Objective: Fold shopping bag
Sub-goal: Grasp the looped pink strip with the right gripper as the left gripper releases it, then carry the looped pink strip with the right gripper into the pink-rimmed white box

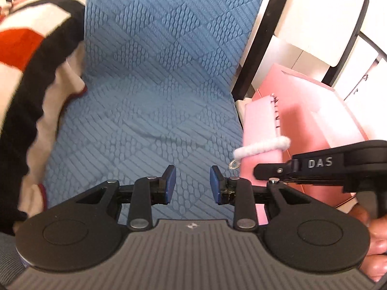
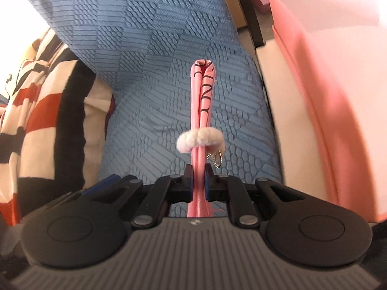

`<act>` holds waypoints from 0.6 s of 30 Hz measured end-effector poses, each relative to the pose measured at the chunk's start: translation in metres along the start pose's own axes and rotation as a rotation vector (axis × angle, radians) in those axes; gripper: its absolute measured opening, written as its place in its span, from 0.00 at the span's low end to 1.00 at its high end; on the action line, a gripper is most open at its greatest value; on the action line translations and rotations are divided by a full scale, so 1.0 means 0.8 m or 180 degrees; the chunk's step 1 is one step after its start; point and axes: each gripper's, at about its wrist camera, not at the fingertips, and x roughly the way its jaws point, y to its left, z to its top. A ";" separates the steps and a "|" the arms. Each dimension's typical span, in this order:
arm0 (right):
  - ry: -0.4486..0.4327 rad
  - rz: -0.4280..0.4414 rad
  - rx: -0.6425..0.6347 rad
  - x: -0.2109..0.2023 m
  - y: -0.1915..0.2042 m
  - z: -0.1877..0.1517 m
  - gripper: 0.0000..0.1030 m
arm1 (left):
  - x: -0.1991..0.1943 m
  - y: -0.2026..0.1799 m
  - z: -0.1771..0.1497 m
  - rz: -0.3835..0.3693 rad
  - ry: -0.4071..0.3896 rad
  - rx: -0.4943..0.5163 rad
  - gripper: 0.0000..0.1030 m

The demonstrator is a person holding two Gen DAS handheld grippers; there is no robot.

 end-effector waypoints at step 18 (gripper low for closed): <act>-0.0314 0.0118 -0.0204 -0.148 0.007 0.057 0.11 | -0.093 -0.086 0.067 -0.0233 -0.0198 -0.0069 0.35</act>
